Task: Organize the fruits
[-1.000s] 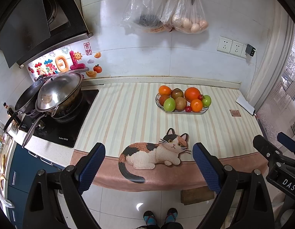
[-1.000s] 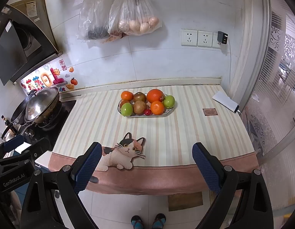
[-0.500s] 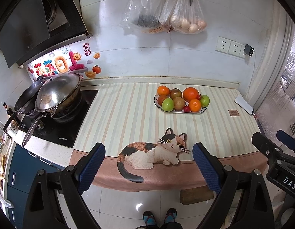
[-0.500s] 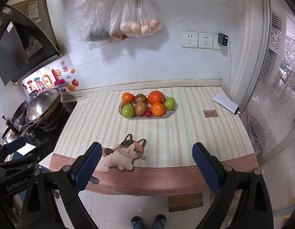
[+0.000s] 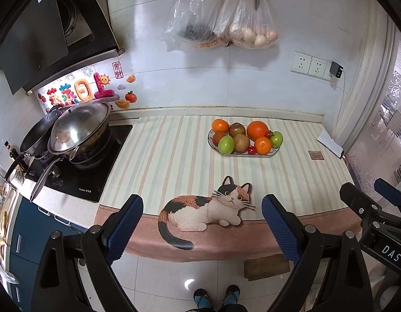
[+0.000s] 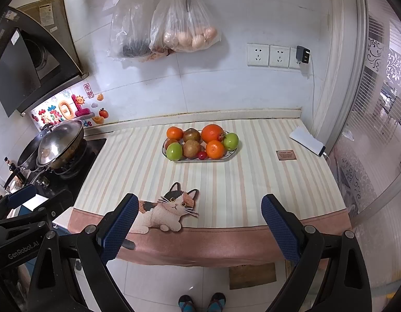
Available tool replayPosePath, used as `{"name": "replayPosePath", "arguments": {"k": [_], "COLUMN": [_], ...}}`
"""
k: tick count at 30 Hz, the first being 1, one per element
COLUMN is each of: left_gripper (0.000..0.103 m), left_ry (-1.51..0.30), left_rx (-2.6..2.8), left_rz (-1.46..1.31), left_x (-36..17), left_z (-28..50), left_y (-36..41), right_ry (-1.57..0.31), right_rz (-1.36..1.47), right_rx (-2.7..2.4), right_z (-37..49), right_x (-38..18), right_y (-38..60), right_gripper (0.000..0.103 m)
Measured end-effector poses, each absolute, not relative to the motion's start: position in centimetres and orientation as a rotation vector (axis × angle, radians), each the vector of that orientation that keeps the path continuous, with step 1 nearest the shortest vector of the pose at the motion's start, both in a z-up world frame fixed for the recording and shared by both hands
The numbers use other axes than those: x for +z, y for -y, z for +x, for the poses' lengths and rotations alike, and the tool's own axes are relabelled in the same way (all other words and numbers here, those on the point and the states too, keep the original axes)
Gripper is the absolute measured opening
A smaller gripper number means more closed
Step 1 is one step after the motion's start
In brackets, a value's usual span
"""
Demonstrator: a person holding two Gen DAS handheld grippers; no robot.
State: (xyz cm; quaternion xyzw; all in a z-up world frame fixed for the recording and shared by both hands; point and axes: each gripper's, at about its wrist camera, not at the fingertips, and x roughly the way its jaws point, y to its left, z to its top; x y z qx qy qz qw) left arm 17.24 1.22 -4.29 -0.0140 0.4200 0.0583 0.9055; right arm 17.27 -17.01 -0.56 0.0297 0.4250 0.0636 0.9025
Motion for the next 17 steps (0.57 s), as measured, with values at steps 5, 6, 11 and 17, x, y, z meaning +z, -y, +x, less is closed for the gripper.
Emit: {"name": "replayPosePath", "arguments": {"k": [5,6,11,17], "left_gripper": [0.094,0.094,0.094,0.094], "left_ry": [-0.865,-0.865,-0.859,-0.850], "left_rx": [0.119,0.120,0.124,0.133], "left_rz": [-0.028,-0.030,-0.031,-0.034], "left_x": [-4.08,-4.08,-3.74,-3.48], "left_z": [17.30,17.17,16.94,16.57], "left_y": [-0.95,-1.02,-0.63,-0.53], "right_ry": [-0.871,-0.871,-0.871,-0.871], "right_rz": [0.061,0.062,0.063,0.066], "right_rx": [0.133,0.133,0.133,0.134], "right_z": [16.96,16.86,16.81,16.60], "right_x": [-0.30,-0.30,-0.29,-0.13], "right_y": [17.13,17.20,17.18,17.14], "right_gripper": [0.097,0.097,0.097,0.097]}}
